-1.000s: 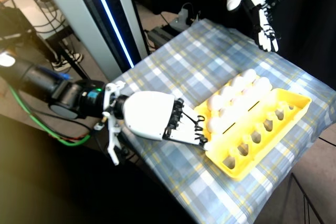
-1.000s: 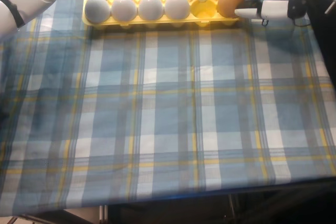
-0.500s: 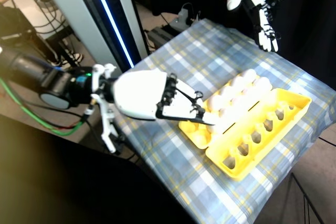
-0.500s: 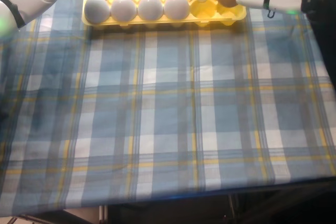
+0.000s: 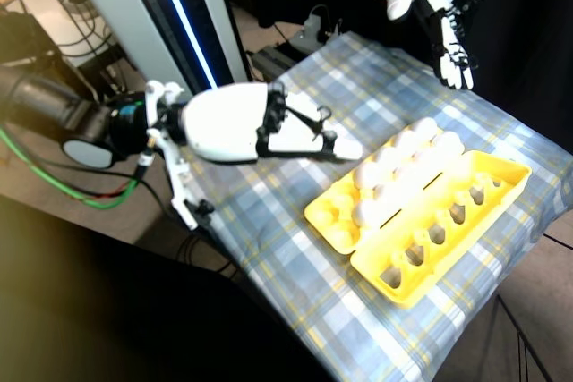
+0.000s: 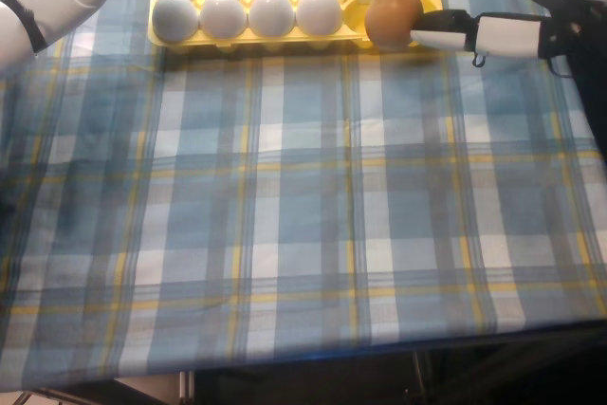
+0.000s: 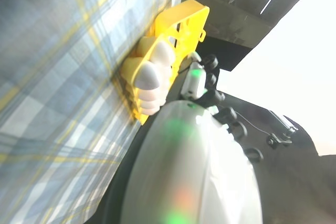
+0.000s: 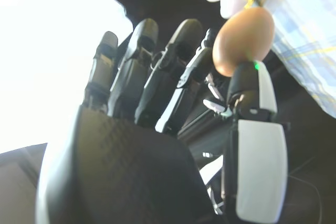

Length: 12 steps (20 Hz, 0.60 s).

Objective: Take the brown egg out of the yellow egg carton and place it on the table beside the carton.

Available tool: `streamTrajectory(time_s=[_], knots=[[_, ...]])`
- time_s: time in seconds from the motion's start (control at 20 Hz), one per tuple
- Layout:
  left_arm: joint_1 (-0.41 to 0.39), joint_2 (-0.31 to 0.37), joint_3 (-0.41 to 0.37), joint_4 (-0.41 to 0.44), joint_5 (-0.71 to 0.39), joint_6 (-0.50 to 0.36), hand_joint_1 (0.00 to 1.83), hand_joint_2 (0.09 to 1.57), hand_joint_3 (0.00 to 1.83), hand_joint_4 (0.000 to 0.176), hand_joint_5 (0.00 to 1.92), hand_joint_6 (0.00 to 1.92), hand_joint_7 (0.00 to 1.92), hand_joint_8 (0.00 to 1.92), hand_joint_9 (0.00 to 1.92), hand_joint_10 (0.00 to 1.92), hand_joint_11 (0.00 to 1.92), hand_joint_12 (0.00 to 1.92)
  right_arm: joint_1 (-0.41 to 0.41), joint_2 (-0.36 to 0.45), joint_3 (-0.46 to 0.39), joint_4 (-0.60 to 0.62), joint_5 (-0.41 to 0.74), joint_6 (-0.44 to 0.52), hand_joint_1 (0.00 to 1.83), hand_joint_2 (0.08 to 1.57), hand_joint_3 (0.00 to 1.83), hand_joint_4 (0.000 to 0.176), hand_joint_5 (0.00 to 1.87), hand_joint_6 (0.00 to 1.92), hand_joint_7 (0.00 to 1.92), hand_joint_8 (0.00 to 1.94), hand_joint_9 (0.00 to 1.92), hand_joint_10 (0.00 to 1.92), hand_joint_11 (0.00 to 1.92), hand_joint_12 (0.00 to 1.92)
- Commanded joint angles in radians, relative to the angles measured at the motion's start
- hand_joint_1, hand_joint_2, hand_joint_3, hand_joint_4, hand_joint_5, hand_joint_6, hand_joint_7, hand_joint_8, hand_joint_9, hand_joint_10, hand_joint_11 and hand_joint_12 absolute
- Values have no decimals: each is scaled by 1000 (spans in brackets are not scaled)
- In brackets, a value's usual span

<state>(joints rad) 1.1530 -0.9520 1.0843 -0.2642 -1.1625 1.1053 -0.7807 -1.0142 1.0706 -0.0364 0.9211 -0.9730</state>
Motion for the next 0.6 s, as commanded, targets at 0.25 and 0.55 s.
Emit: streamTrajectory(time_s=[0.25, 0.55], knots=[[-8, -2, 3, -4, -125, -6, 0, 1124, 1, 25, 319, 2, 286, 1, 196, 2, 5, 134, -13, -16, -2, 1, 124, -1, 874, 1033, 0, 0, 908, 35, 1014, 0, 634, 1, 162, 151], [-8, -3, 4, -4, -124, -6, 0, 1127, 2, 26, 321, 2, 288, 2, 197, 2, 0, 134, -13, -21, 1, -7, 113, -1, 760, 1028, 0, 0, 833, 0, 952, 0, 615, 0, 175, 123]])
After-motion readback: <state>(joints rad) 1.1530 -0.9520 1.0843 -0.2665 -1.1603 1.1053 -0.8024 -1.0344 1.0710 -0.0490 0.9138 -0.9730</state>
